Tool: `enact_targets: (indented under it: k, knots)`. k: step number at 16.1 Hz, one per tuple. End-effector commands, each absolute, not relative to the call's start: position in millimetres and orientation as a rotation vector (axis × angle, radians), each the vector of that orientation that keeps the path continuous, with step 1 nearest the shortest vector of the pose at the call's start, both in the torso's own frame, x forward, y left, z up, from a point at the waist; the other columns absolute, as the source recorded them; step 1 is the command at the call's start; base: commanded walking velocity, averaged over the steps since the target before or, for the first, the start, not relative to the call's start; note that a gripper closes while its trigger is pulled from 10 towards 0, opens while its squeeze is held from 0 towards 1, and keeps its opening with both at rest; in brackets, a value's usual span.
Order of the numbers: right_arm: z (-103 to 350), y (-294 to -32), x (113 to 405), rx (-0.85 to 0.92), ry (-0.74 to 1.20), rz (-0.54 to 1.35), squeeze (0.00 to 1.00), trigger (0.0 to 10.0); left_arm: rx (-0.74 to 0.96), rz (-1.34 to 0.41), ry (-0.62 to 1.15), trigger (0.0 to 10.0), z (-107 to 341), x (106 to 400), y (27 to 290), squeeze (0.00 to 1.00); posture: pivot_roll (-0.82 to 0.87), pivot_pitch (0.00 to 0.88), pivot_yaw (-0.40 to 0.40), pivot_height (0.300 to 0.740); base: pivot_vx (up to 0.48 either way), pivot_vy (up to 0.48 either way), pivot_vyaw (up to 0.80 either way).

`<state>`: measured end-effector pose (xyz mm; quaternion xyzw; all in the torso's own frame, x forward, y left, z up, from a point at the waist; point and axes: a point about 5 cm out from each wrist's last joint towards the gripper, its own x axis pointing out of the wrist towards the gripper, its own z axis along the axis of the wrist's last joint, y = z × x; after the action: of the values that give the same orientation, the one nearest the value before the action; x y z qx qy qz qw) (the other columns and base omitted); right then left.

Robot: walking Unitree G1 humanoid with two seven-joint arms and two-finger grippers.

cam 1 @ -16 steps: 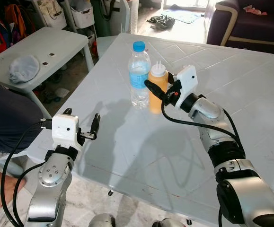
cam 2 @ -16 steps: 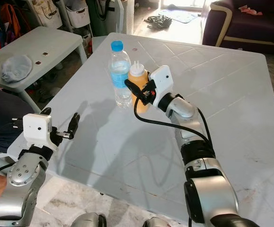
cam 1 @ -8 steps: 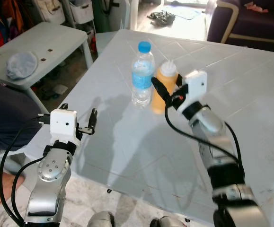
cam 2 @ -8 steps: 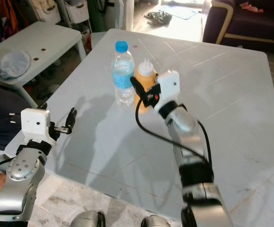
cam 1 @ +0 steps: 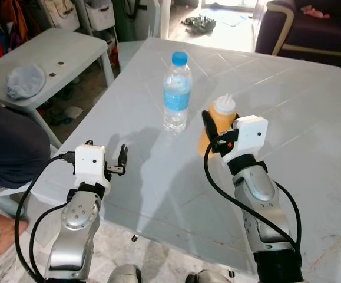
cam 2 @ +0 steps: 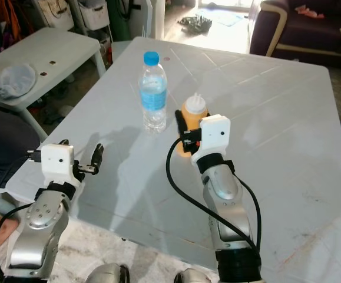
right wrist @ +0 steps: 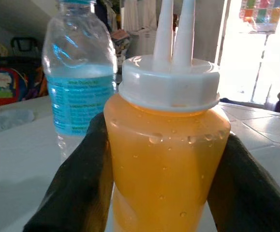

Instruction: Restocking fridge

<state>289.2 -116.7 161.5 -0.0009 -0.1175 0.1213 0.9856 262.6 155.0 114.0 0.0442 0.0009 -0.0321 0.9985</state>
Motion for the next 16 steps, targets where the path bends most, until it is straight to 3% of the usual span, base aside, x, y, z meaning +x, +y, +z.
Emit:
enact_targets:
  k: [1,10,16]
  knots:
    - [160,-120,289,-0.011,-0.218,0.218,0.00,10.0,0.099,-0.054,-0.028,10.0,120,267,156,0.00,0.07,0.035,-0.001,0.740,0.000,0.000,0.00]
    - [140,-119,286,0.027,-0.134,0.165,0.00,10.0,0.100,-0.043,-0.035,10.0,117,273,157,0.00,0.06,0.019,0.001,0.740,0.000,0.000,0.00]
    - [137,-117,292,0.033,-0.128,0.182,0.00,10.0,0.096,-0.038,-0.027,10.0,113,274,156,0.00,0.06,0.000,-0.004,0.740,-0.278,0.000,0.00]
